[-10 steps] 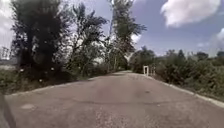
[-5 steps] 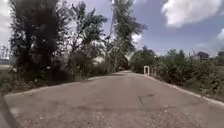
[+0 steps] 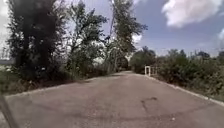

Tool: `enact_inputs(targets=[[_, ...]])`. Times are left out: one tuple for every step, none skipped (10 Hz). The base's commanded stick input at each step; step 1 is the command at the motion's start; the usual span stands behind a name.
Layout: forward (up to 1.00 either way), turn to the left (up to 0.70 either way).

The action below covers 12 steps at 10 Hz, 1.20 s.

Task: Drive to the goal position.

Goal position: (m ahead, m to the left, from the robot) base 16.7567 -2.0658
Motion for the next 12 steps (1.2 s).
enact_inputs(targets=[[0.5, 0.0], [0.5, 0.0], [0.5, 0.0], [0.5, 0.0], [0.5, 0.0], [0.5, 0.0], [0.5, 0.0], [0.5, 0.0], [0.5, 0.0], [0.5, 0.0], [0.5, 0.0], [0.5, 0.0]])
